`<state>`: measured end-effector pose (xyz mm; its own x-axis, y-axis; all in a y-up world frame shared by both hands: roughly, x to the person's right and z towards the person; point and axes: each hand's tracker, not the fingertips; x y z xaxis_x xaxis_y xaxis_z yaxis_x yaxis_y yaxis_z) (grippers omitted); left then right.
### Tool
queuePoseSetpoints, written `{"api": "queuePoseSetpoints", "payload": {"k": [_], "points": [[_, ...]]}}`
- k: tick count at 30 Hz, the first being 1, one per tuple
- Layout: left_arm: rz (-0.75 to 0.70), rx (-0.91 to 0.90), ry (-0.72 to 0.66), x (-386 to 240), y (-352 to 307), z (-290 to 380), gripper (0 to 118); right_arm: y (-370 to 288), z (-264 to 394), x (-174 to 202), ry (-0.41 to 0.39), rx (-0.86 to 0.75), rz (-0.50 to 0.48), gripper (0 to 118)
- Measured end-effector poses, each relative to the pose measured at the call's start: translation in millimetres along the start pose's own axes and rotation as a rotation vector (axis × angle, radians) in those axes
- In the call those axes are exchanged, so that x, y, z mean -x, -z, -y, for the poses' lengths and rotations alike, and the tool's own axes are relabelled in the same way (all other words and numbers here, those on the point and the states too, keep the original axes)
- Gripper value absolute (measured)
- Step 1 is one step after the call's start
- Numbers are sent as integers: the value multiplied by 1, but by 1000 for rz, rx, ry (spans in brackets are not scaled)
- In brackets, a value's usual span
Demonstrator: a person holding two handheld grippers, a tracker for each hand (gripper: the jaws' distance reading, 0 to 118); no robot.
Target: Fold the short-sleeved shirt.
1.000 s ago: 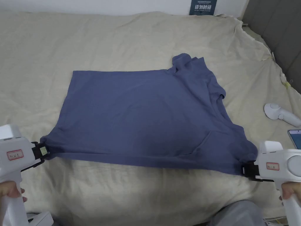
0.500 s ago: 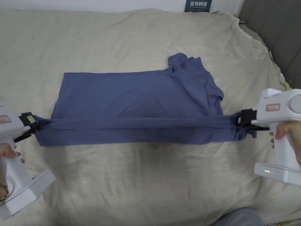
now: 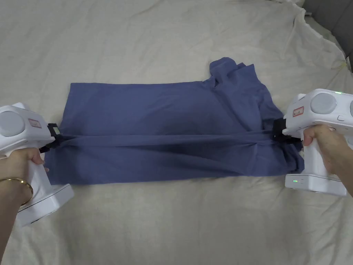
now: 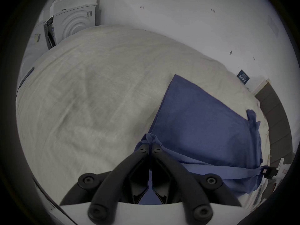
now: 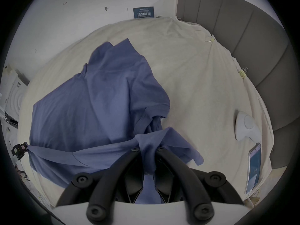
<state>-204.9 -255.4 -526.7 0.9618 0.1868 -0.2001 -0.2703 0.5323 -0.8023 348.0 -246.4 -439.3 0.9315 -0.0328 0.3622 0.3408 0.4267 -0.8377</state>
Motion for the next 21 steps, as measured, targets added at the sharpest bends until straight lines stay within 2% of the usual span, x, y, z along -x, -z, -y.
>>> {"api": "queuePoseSetpoints", "payload": {"k": [2, 3, 4, 5, 6, 7, 8, 12, 14, 17, 19, 21], "points": [[-39, -15, 30, -3, 6, 0, 33, 5, -1, -1, 10, -2, 11, 9], [-69, -27, 51, -4, 7, -1, 62, 6, -1, -2, 18, -3, 9, 15], [-73, -35, 74, -3, 7, -2, 82, 4, 0, -2, 23, -2, 9, 28], [-69, -39, 81, -3, 4, -3, 96, 2, 0, -3, 27, 5, 19, 47], [-65, -57, 87, -4, -6, -2, 106, -1, 0, -5, 23, 11, 27, 76], [-52, -98, 101, -4, -16, -2, 107, -8, 1, -7, 7, -4, 34, 91], [-40, -136, 117, -4, -27, -3, 107, -18, 2, -7, -6, -52, 45, 97], [-40, -269, 231, -9, -78, 0, 107, -73, 10, -10, -67, -223, 37, 97], [-21, -338, 279, -10, -108, 8, 107, -108, 25, -11, -94, -365, 33, 97], [12, -440, 308, -10, -150, 34, 108, -155, 57, -9, -118, -555, -5, 103], [46, -527, 317, -4, -170, 51, 108, -180, 86, -9, -136, -657, -56, 111], [34, -575, 334, -3, -189, 71, 107, -201, 113, -4, -160, -741, -72, 112]]}}
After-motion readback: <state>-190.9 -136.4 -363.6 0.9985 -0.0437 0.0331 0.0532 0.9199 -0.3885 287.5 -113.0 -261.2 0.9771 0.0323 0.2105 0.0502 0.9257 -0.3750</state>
